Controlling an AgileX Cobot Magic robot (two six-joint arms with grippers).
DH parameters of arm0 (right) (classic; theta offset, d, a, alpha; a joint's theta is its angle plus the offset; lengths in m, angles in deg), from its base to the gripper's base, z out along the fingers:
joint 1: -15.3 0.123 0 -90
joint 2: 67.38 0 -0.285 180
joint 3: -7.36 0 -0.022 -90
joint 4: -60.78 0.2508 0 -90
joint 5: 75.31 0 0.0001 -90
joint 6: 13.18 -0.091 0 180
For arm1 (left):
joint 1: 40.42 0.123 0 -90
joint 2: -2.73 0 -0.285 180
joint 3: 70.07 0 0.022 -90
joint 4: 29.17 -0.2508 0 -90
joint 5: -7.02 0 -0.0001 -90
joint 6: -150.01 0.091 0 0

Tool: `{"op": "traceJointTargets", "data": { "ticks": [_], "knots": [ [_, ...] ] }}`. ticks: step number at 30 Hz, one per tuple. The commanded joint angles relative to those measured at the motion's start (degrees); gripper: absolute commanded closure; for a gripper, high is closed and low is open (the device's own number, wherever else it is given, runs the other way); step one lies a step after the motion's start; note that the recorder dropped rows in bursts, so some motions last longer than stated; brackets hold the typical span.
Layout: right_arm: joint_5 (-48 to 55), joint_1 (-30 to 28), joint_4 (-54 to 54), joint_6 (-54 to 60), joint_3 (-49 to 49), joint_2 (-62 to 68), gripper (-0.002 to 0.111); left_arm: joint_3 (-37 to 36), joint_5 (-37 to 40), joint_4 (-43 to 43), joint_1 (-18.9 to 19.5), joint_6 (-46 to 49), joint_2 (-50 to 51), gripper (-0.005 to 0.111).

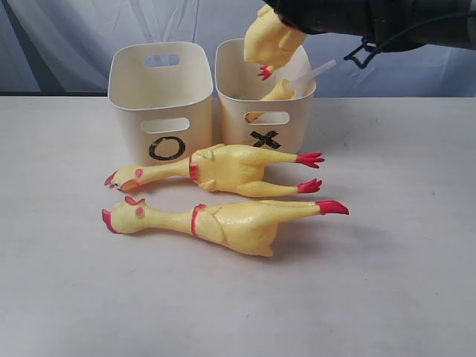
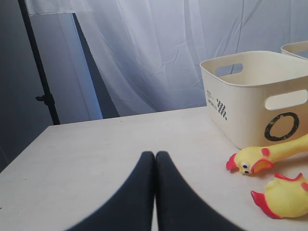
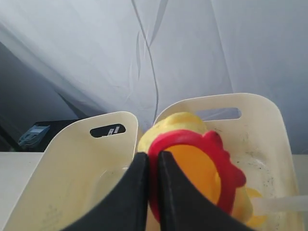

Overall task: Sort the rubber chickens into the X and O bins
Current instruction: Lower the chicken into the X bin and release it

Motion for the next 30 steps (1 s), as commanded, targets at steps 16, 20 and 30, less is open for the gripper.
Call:
{"op": "traceJointTargets", "data": {
  "ticks": [16, 20, 30],
  "knots": [
    [6.0, -0.1, -1.1, 0.5, 8.5, 12.8, 0.064, -0.1, -0.4, -0.1, -0.2, -0.1, -0.3, 0.106],
    [8.1, -0.1, -3.9, 0.5, 8.5, 11.5, 0.062, -0.1, -0.4, -0.1, -0.2, -0.1, -0.3, 0.106],
    [14.1, -0.2, -21.9, -1.1, 8.4, 2.1, 0.068, -0.1, -0.4, -0.1, -0.2, -0.1, -0.3, 0.106]
  ]
}}
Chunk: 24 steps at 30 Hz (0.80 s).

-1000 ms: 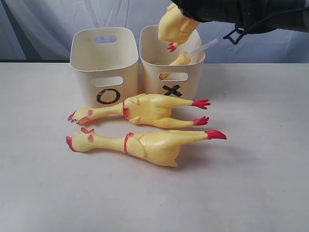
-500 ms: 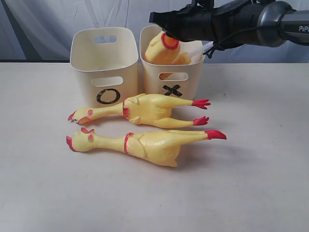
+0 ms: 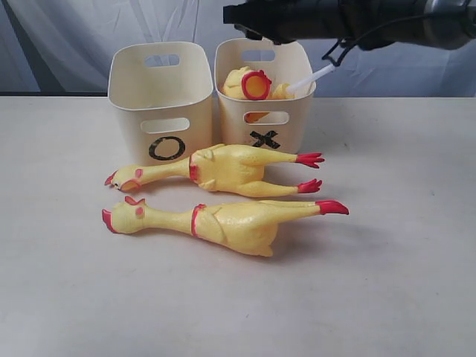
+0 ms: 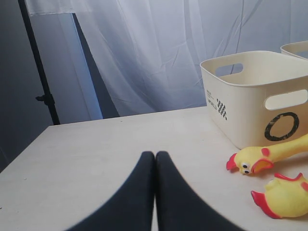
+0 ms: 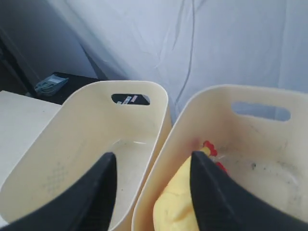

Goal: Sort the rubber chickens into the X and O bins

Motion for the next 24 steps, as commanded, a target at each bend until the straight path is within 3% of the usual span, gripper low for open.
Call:
{"op": "traceJointTargets", "data": {
  "ticks": [1, 7, 14, 24],
  "knots": [
    [4.1, -0.2, -12.0, -2.4, 0.2, -5.1, 0.072, -0.1, -0.4, -0.1, -0.2, -0.1, -0.3, 0.106],
    [10.5, -0.2, -30.6, -18.3, 0.2, -9.3, 0.109, -0.1, -0.4, -0.1, -0.2, -0.1, -0.3, 0.106],
    [19.2, -0.2, -47.4, -31.3, 0.2, -13.1, 0.109, -0.1, -0.4, -0.1, -0.2, -0.1, -0.3, 0.106],
    [19.6, -0.2, -48.5, -32.3, -8.3, -22.1, 0.109, -0.1, -0.5, 0.5, -0.2, -0.4, -0.3, 0.106]
  ]
}}
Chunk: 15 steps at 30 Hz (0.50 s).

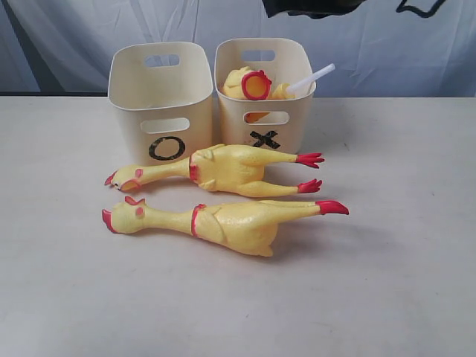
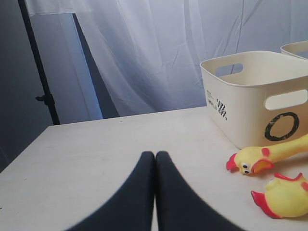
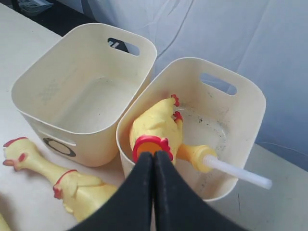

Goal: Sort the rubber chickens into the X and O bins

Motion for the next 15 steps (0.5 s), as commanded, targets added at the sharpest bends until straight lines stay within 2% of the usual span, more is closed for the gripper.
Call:
{"op": "traceJointTargets", "data": {
  "ticks": [1, 7, 11, 15],
  "knots": [
    [0.1, -0.2, 0.0, -0.4, -4.8, -4.8, 0.109, -0.1, -0.5, 2.2, -0.2, -0.4, -0.3, 0.106],
    [-3.6, -0.2, 0.2, -2.4, -14.6, -11.6, 0.109, -0.1, -7.7, 16.6, -0.2, -0.4, -0.3, 0.106],
    [-6.8, -0.2, 2.0, -2.9, -22.0, -16.7, 0.109, -0.1, -13.5, 31.5, -0.2, -2.0, -0.3, 0.106],
    [-9.6, -0.1, 4.3, -2.9, -29.2, -22.6, 0.109, -0.1, -16.2, 39.1, -0.2, -2.6, -0.3, 0.106]
  ]
}}
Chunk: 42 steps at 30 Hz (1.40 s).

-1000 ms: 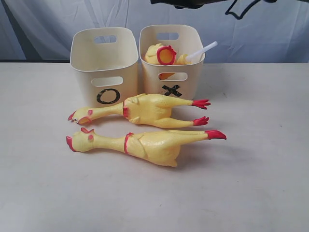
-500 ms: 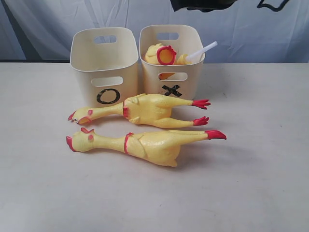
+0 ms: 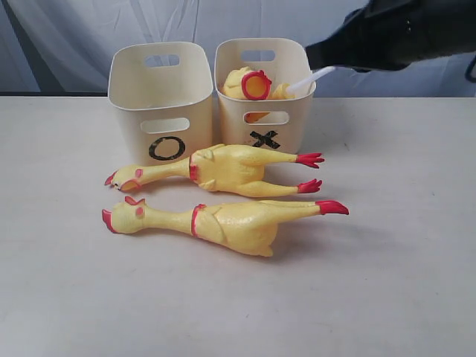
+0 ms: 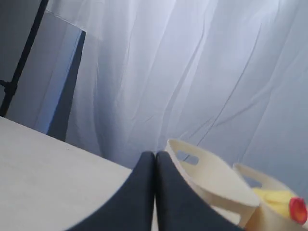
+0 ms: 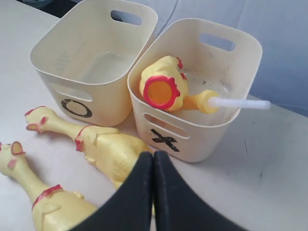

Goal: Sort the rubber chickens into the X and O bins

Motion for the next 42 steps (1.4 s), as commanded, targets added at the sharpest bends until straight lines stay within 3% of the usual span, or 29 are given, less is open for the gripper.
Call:
{"op": "traceJointTargets", "data": {
  "ticks": [1, 5, 11, 15, 18, 25, 33, 38, 42],
  "knots": [
    [-4.3, -0.1, 3.1, -0.2, -7.2, -6.6, 0.109, -0.1, -3.5, 9.1, -0.2, -1.1, -0.3, 0.106],
    [-5.8, -0.1, 4.6, -0.2, -12.9, -12.0, 0.109, -0.1, 1.7, 9.1, -0.2, -3.3, -0.3, 0.106],
    [-6.1, -0.1, 5.6, -0.2, -19.2, -18.3, 0.109, 5.8, 9.3, 8.7, -0.2, -3.0, -0.3, 0.106],
    [-6.6, -0.1, 8.7, -0.2, -22.1, -21.8, 0.109, 11.8, 15.4, 8.7, -0.2, 3.6, 3.2, 0.106],
    [-6.9, -0.1, 9.1, -0.2, -23.6, -23.8, 0.109, 17.2, 21.5, 13.5, -0.2, 14.7, 9.4, 0.106],
    [-5.5, -0.1, 10.6, -0.2, -24.0, -24.9, 0.109, 28.2, 40.9, 36.8, -0.2, 61.2, 30.5, 0.106],
    [-4.7, -0.1, 10.7, -0.2, -24.0, -24.9, 0.109, 34.5, 47.8, 41.6, -0.2, 85.4, 51.7, 0.105],
    [-4.8, -0.1, 10.7, -0.2, -24.0, -24.9, 0.109, 35.1, 48.9, 44.8, -1.0, 102.9, 62.8, 0.083],
    [-4.8, -0.1, 10.7, -0.2, -24.0, -24.9, 0.109, 35.1, 48.2, 45.5, -4.6, 116.9, 70.3, 0.060]
  ]
}}
